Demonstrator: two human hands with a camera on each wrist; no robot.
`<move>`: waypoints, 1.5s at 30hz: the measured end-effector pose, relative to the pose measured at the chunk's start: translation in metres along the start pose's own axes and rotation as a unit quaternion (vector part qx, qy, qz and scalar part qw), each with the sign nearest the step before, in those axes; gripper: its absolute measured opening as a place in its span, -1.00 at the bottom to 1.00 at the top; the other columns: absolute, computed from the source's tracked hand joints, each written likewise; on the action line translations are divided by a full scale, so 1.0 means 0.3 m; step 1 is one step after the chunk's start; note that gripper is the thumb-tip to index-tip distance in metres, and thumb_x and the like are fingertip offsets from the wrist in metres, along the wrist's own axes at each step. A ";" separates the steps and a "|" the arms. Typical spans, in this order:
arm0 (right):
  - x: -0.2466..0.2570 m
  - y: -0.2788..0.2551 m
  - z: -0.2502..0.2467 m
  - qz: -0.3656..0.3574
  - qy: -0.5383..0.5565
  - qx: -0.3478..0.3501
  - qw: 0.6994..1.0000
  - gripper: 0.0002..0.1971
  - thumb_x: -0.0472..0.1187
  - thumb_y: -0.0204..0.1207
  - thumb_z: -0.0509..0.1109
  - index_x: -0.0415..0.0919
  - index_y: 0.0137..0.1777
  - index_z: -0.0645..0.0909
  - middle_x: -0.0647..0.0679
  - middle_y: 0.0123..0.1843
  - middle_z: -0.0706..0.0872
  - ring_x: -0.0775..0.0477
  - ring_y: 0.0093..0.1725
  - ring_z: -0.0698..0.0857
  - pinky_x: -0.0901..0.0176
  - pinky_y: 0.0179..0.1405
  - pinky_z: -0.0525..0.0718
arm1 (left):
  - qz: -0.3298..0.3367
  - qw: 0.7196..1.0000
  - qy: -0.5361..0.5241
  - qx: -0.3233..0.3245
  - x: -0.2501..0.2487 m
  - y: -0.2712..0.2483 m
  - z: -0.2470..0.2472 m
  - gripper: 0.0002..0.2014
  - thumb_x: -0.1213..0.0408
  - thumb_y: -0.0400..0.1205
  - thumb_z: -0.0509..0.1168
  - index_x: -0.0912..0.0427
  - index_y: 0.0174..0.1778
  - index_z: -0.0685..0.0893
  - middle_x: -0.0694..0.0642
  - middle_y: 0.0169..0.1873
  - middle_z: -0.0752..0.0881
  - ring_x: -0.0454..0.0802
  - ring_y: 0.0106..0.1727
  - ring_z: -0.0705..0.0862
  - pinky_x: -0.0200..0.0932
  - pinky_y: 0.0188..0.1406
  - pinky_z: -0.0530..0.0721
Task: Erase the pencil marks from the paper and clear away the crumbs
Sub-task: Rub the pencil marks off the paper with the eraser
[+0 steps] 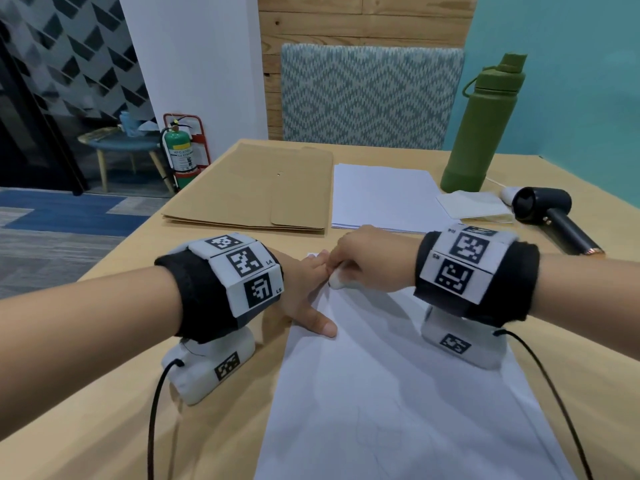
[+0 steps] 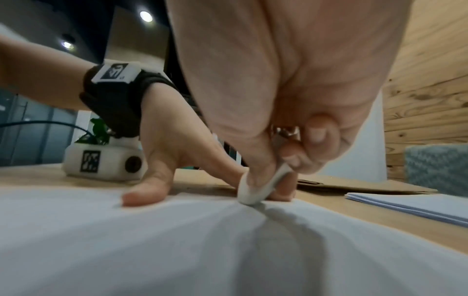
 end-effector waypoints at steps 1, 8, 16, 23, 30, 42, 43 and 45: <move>-0.007 -0.012 0.007 -0.018 -0.008 0.006 1.000 -0.79 -0.29 0.56 0.26 -0.28 0.05 0.71 -0.07 -0.21 0.61 -0.07 -0.13 0.49 0.12 -0.07 0.49 | -0.004 1.000 0.006 0.006 0.001 0.000 0.002 -0.01 -0.16 0.56 0.27 0.03 0.65 -0.31 0.03 0.67 -0.22 0.02 0.69 -0.10 0.03 0.61 -0.01; 0.004 -0.006 0.001 -0.043 -0.094 0.007 0.995 -0.72 -0.36 0.57 0.17 -0.30 0.15 0.67 -0.07 -0.24 0.45 -0.16 -0.09 0.47 0.10 -0.07 0.43 | -0.018 1.000 0.018 0.016 -0.006 -0.005 -0.004 -0.02 -0.20 0.55 0.25 0.04 0.65 -0.26 0.01 0.67 -0.10 0.06 0.65 0.11 -0.01 0.56 0.14; -0.028 -0.059 -0.001 -0.065 -0.100 0.047 0.992 -0.78 -0.29 0.59 0.21 -0.34 0.05 0.66 -0.26 -0.06 0.68 -0.20 -0.09 0.57 0.09 -0.09 0.48 | -0.023 0.998 0.041 0.031 0.016 0.017 0.011 0.08 -0.30 0.51 0.21 0.07 0.62 -0.43 -0.03 0.64 -0.35 -0.09 0.68 -0.23 0.10 0.66 -0.11; -0.042 -0.050 0.022 -0.064 -0.091 0.019 0.994 -0.81 -0.34 0.57 0.21 -0.39 0.01 0.64 -0.33 -0.04 0.65 -0.27 -0.05 0.57 0.12 -0.21 0.34 | -0.024 0.998 0.039 0.034 0.017 0.020 0.014 0.09 -0.28 0.52 0.22 0.09 0.62 -0.43 -0.03 0.64 -0.36 -0.12 0.67 -0.27 0.10 0.66 -0.12; -0.044 -0.010 -0.022 -0.023 -0.056 0.020 0.998 -0.81 -0.28 0.53 0.24 -0.27 -0.09 0.70 -0.18 -0.15 0.74 -0.14 -0.17 0.52 0.09 -0.06 0.54 | -0.028 0.998 0.035 0.032 0.011 0.016 0.013 0.09 -0.27 0.52 0.22 0.10 0.62 -0.44 -0.03 0.64 -0.36 -0.12 0.67 -0.26 0.08 0.66 -0.13; -0.009 0.031 -0.031 0.060 -0.006 0.009 0.998 -0.78 -0.29 0.48 0.22 -0.34 -0.11 0.71 0.00 -0.49 0.46 -0.11 -0.28 0.51 0.18 -0.26 0.53 | -0.011 0.999 0.025 0.017 0.004 0.014 0.008 0.09 -0.21 0.53 0.28 0.09 0.62 -0.43 0.01 0.65 -0.32 -0.06 0.68 -0.22 0.05 0.62 -0.12; -0.012 0.033 -0.030 0.057 -0.001 0.013 0.998 -0.77 -0.29 0.49 0.23 -0.35 -0.09 0.71 0.00 -0.50 0.46 -0.10 -0.30 0.50 0.20 -0.28 0.51 | -0.010 0.999 0.026 0.016 0.005 0.016 0.009 0.09 -0.20 0.53 0.28 0.09 0.62 -0.43 0.01 0.65 -0.31 -0.06 0.68 -0.22 0.05 0.62 -0.12; -0.008 0.019 -0.026 0.030 0.019 0.042 0.998 -0.82 -0.27 0.50 0.26 -0.30 -0.16 0.67 0.02 -0.53 0.41 0.00 -0.42 0.44 0.26 -0.40 0.43 | -0.009 1.000 0.020 0.015 0.005 0.015 0.009 0.08 -0.19 0.54 0.29 0.07 0.62 -0.42 0.03 0.66 -0.29 -0.04 0.68 -0.22 0.05 0.62 -0.13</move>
Point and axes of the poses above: each hand's wrist, its own y-axis towards the middle knuckle, its own z-axis out of the palm, x = y × z, the point moved 1 cm from there along y, towards the middle knuckle
